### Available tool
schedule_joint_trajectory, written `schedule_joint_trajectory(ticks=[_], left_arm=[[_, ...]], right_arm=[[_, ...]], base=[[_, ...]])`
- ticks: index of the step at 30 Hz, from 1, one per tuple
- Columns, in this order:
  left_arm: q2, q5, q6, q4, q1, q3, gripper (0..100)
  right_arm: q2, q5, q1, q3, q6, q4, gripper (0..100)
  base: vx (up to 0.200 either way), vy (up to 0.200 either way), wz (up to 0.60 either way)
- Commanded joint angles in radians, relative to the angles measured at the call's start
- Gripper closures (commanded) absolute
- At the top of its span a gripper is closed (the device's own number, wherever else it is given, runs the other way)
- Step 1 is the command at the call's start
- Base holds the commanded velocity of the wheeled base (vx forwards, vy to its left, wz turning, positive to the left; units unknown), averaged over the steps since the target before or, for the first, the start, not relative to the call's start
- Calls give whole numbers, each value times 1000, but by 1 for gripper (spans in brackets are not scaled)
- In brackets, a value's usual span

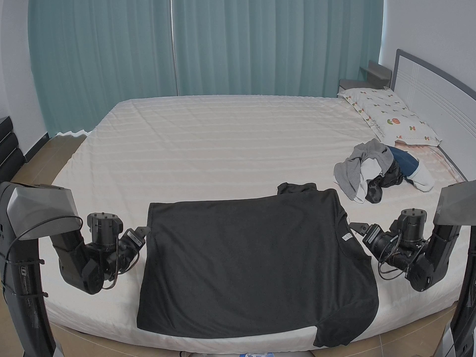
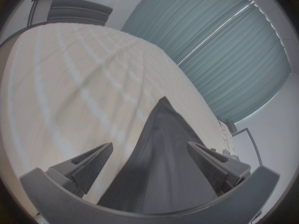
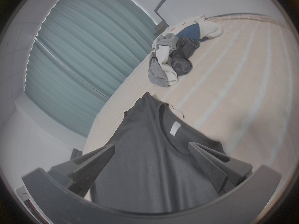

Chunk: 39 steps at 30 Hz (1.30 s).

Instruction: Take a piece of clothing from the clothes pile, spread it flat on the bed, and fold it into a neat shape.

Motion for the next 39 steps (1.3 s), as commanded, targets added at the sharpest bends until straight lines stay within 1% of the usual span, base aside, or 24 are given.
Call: schedule_joint_trajectory(ticks=[1,2,5,6,8,11,19,22,24,26,27,28,33,36,39], left_arm=[[-90,-53,-91,-66,-74,199,0],[-89,-61,-94,-86,-78,216,0],[-89,-76,-96,-121,-80,253,0],[-86,-102,-92,-144,-81,277,0],[-84,-119,-88,-155,-81,297,0],[-84,-122,-86,-156,-80,308,0],[-82,-117,-83,-156,-81,311,0],[-72,-120,-33,-158,-80,334,0],[-53,-120,27,-158,-80,351,0],[-50,-120,35,-158,-80,352,0],[-26,-120,85,-158,-74,354,0],[-10,-122,116,-158,-72,355,0],[42,-122,243,-173,-83,377,0],[69,-122,294,-218,-84,394,0],[103,-116,319,-251,-95,397,0]], right_arm=[[27,16,38,172,137,-104,0],[35,22,36,177,151,-104,0],[35,22,33,183,155,-104,0],[27,22,36,195,160,-106,0],[30,20,38,206,160,-106,0],[32,26,33,205,163,-106,0],[40,26,41,208,162,-106,0],[40,26,41,211,162,-106,0],[40,26,41,214,162,-106,0],[40,26,41,214,162,-106,0],[40,26,41,214,162,-106,0],[40,26,42,214,162,-106,0],[40,26,44,214,162,-106,0],[40,28,44,214,162,-106,0],[40,28,44,214,162,-106,0]], base=[[0,0,0],[0,0,0],[0,0,0],[-200,0,0],[-200,0,0],[-200,0,0],[0,0,0],[0,0,0],[0,0,0],[0,0,0],[0,0,0],[0,0,0],[0,0,0],[0,0,0],[0,0,0]])
